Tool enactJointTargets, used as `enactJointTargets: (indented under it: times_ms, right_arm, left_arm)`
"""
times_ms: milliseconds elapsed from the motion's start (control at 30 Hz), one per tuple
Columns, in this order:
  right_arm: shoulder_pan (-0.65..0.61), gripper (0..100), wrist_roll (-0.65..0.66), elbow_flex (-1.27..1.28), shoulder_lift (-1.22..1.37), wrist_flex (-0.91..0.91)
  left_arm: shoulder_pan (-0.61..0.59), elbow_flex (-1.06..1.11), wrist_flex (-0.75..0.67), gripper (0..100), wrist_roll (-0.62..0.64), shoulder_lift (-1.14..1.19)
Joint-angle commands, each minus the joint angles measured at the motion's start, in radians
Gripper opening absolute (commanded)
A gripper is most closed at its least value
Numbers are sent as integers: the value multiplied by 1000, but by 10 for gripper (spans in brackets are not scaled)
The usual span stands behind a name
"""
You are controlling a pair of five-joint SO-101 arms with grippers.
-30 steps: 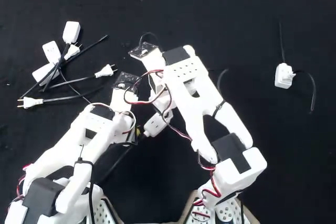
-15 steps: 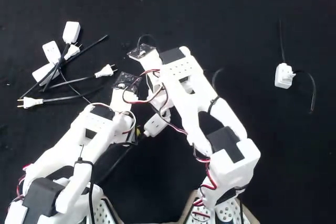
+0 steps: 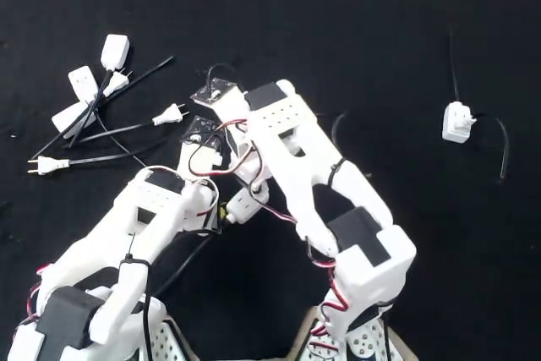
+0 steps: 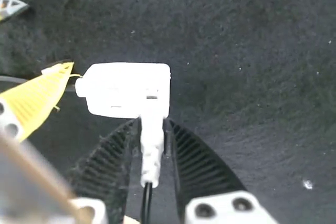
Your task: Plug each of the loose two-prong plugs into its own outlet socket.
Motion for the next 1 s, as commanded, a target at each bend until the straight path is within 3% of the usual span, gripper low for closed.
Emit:
enactJointTargets:
  times_ms: [0,400,667,967]
  right_arm:
    - [-23,11,-2,58,-35,-66]
    - [-21,11,-3,116,-77,-103]
    - [-21,11,-12,90,-73,-106]
    - [31,11,-86,263,-160,-302]
  left_arm:
    - [25,-12,6,220,-6,-15]
    - [2,-21,6,220,23,-15]
    - [-136,-36,-14,220,80,-15]
    - [-292,-73,-15,220,196,-26]
